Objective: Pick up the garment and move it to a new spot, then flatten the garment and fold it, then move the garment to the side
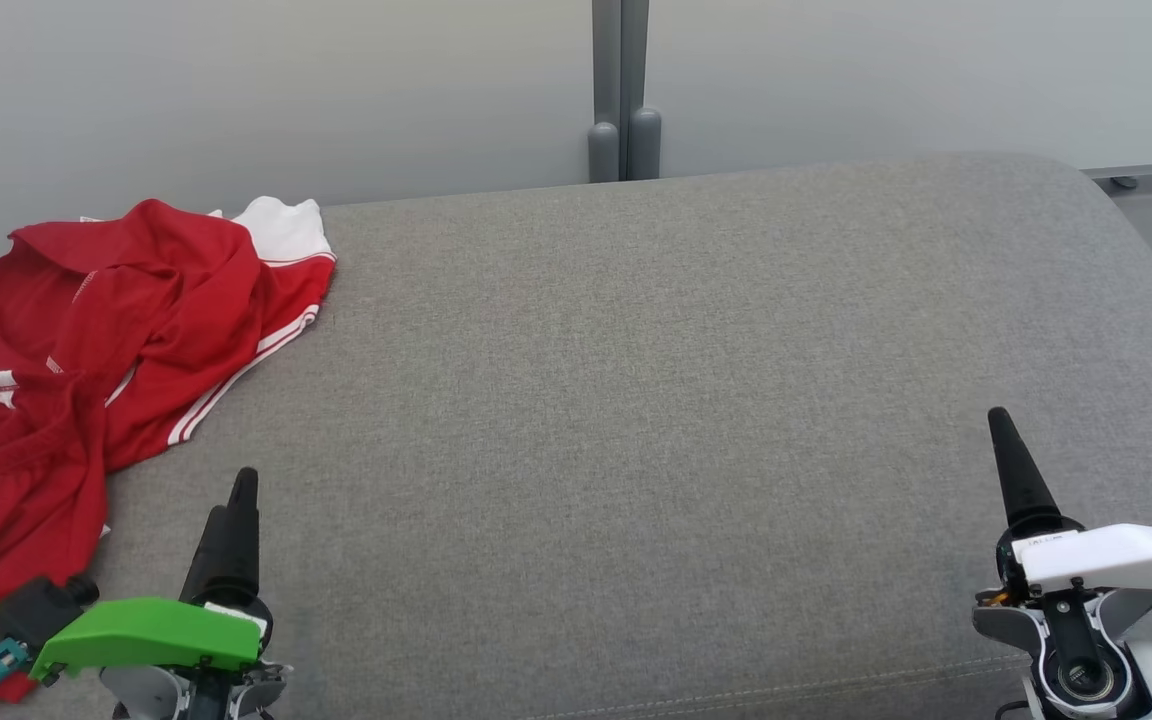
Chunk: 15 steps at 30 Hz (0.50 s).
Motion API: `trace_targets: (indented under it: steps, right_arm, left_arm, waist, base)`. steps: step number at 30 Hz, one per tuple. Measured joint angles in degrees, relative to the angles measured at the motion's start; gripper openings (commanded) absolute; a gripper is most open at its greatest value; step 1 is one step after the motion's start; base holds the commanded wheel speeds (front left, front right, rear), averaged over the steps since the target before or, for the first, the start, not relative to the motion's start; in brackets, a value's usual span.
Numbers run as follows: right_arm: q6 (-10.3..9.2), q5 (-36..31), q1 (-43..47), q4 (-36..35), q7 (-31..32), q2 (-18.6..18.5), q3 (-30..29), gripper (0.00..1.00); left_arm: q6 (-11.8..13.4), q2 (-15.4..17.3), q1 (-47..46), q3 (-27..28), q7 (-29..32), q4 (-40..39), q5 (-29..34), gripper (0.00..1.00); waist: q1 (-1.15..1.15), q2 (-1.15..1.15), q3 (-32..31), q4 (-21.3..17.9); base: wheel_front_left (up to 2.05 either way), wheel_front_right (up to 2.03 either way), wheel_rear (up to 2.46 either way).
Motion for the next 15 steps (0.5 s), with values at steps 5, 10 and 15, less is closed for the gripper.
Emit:
trace_targets:
  steps: [5, 10, 15]
  right_arm:
    - [-0.92, -5.8, 0.0, -1.1, -1.1, -0.6, 1.9, 1.00]
    - [-1.54, -12.0, 0.0, -2.1, -2.0, -1.5, 3.9, 1.00]
    - [-2.57, -17.3, 0.0, -3.0, -3.0, -1.9, 5.6, 1.00]
  left_arm:
    - [1.1, 0.5, -0.1, -1.5, -0.6, -1.4, 6.5, 1.00]
    - [2.1, 1.2, 0.0, -2.5, -1.8, -2.2, 12.9, 1.00]
    - [3.1, 1.6, 0.0, -3.4, -2.9, -3.1, 19.1, 1.00]
  waist:
    - [0.00, 0.00, -0.2, 0.0]
    - [0.00, 0.00, -0.3, 0.1]
    - [0.00, 0.00, -0.4, 0.1]
  base:
    - [0.00, 0.00, 0.00]
    - [0.00, 0.00, 0.00]
    - [0.00, 0.00, 0.00]
